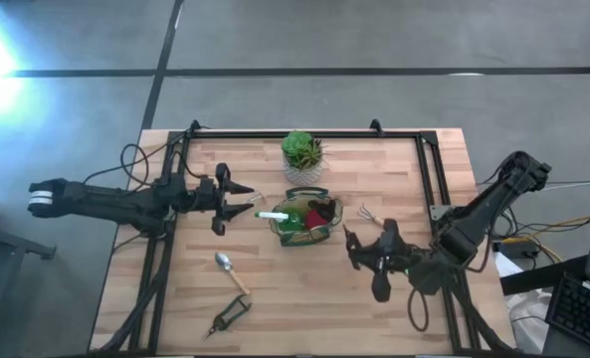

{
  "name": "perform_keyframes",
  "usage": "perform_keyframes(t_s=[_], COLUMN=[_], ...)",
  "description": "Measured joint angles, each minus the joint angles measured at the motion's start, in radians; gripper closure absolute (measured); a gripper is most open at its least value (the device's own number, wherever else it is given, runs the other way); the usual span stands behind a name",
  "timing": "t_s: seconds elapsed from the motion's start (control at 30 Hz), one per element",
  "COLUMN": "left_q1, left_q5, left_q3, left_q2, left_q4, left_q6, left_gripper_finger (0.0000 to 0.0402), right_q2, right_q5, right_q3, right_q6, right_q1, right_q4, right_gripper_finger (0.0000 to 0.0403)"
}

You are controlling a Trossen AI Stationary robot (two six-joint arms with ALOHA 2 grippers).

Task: Pick & Place Garden tools in Gardening bag
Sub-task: Put the right green shear scissors into the gardening bag

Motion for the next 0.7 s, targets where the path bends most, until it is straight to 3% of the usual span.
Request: perform_keyframes(t_s=[0.43, 0.7], left_q1=[0.000, 0.000], left_q5=[0.000, 0.000], left_q3=[0.000, 0.000], left_q2=[0.000, 0.000], left_q4=[0.000, -0.006], left_q6=[0.000, 0.000], left_gripper_finger=[0.0206, 0.0206], right_q2=[-0.052, -0.052], right_q5=[-0.001, -0.061], right_q3=[0.000, 0.000], right_q6=[-0.219, -0.380], right_q1=[-0.124, -0.165], right_q4=[0.003, 0.058], right_gripper_finger=[0.0384, 0.0385])
